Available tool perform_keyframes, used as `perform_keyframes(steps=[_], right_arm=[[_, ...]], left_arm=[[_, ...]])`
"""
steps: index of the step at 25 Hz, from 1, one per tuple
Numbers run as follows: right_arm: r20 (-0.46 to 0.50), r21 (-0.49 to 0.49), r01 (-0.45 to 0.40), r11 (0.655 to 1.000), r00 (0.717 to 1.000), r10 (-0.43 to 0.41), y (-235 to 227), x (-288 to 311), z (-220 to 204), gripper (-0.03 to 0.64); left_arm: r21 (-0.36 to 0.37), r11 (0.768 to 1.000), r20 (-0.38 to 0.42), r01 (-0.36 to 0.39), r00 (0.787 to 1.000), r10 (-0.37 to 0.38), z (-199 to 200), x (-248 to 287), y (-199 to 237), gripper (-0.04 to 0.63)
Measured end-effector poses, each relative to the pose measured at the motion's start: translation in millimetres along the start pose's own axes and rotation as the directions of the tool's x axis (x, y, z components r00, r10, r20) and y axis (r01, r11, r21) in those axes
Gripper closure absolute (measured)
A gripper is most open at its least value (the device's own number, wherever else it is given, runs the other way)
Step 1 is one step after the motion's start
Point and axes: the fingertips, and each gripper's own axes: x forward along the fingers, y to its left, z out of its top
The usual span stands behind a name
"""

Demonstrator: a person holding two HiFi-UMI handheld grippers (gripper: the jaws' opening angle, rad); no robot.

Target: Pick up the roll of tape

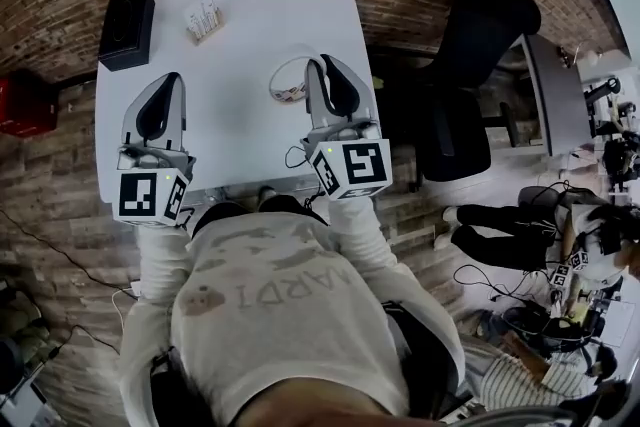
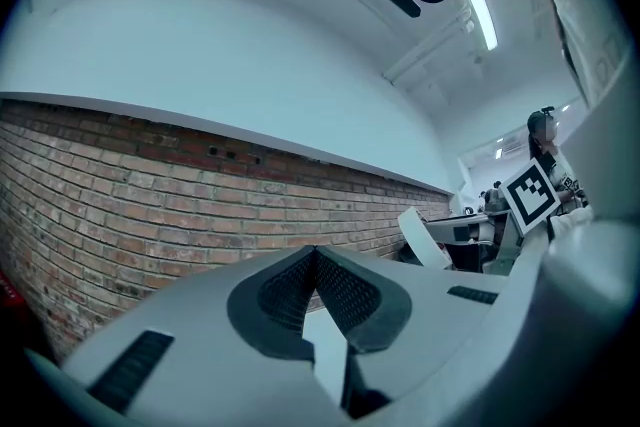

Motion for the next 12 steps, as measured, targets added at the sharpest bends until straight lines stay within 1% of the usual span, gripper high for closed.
perform_keyframes(steps=[12], right_arm=[[0.004, 0.005, 0.023, 1.000, 1.000, -0.023, -2.9, -4.5, -0.2, 0.557]], left_arm=[[0.000, 1.000, 0.000, 0.003, 1.000, -0.003, 0.6, -0.2, 0.6, 0.589]])
